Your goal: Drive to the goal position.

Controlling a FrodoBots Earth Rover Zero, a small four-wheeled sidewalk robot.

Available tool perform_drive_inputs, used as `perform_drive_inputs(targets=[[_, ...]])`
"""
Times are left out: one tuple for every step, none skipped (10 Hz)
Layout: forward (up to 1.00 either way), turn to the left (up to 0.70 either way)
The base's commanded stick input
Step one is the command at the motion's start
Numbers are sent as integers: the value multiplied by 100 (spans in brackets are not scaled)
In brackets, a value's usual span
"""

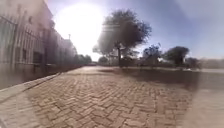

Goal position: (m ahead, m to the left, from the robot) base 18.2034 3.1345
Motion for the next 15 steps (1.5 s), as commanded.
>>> perform_drive_inputs(targets=[[100, -24], [100, 0], [100, 0], [100, 0], [100, 0], [100, 0], [100, 27], [100, 27], [100, 27], [100, 16], [100, 4], [100, 19], [100, 7], [100, 0], [100, 0]])
